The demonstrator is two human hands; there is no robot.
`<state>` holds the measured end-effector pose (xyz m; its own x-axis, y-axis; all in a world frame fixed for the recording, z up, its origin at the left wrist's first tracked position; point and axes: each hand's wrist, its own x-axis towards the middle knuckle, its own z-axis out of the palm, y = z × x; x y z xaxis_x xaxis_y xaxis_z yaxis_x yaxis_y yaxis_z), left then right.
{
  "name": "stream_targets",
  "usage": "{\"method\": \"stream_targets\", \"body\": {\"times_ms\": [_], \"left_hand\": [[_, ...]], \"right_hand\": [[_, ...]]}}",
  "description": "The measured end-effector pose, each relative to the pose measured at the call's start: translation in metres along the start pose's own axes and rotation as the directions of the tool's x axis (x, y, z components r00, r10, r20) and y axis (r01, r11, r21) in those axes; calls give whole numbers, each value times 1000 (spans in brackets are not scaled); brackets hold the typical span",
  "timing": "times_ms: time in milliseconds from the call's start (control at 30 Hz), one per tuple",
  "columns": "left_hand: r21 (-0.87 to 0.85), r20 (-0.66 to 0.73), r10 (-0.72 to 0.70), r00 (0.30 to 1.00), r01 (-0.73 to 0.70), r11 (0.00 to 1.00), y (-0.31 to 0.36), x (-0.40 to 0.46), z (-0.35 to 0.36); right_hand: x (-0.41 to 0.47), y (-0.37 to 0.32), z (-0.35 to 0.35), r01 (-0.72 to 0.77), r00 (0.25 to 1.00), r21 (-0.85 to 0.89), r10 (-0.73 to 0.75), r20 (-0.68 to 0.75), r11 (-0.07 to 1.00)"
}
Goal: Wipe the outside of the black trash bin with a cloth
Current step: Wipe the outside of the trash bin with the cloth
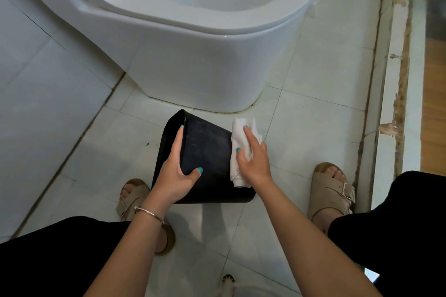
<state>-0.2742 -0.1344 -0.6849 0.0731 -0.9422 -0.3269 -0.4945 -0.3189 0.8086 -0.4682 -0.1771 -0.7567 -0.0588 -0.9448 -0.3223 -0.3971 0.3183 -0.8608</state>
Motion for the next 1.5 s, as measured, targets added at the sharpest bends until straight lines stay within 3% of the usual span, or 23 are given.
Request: {"method": "stream_targets", "body": {"times_ms": [67, 167, 233, 333, 467, 667, 767, 867, 933, 1000, 1067, 1167, 1300, 1367, 1500], "left_hand": [[3, -5, -2, 1000, 2, 1000, -2, -3, -2], [16, 22, -1, 1000, 0, 1000, -2, -3, 0], [38, 36, 16, 999, -18, 999, 0, -1, 3], [40, 29, 11, 1000, -13, 999, 3, 1, 6], [-13, -32, -28, 999, 28, 1000, -2, -4, 4], [-18, -22, -18, 1000, 18, 1000, 3, -7, 7], [4, -17, -13, 1000, 13, 1000, 6, -10, 9], [14, -15, -26, 1000, 26, 1000, 5, -6, 8], [19, -5, -25, 1000, 25, 1000, 7, -5, 9], [15, 0, -12, 1000, 12, 1000, 8, -5, 9], [12, -8, -11, 1000, 11, 1000, 7, -5, 9], [-17, -49, -30, 998, 29, 999, 2, -6, 6], [-20, -67, -30, 997, 29, 999, -1, -6, 4], [-25, -64, -36, 997, 35, 999, 0, -6, 5], [-18, -60, -37, 998, 36, 999, 0, -7, 5]], "right_hand": [[2, -5, -8, 35, 999, 63, -36, 19, 997], [1, -21, -19, 10, 999, 325, -26, 45, 946], [1, -34, -20, 15, 996, 402, -51, 78, 915], [4, -39, -16, 33, 985, 382, -94, 143, 924], [1, -13, -16, -68, 967, 353, -26, 254, 933], [0, 5, -20, -127, 988, 395, 80, 132, 910], [2, -1, -32, -115, 988, 404, 61, 144, 908], [7, -15, -45, -196, 946, 487, 33, 322, 851], [9, -25, -49, -335, 850, 554, -9, 526, 762], [8, -28, -45, -358, 768, 519, -72, 637, 776], [5, -23, -37, -298, 782, 429, -39, 622, 853], [1, -17, -31, -195, 896, 208, 88, 434, 958], [0, -16, -25, -118, 960, 101, 87, 265, 988], [1, -18, -23, -141, 957, 87, 113, 269, 986], [1, -16, -22, -273, 915, 257, 168, 366, 927]]}}
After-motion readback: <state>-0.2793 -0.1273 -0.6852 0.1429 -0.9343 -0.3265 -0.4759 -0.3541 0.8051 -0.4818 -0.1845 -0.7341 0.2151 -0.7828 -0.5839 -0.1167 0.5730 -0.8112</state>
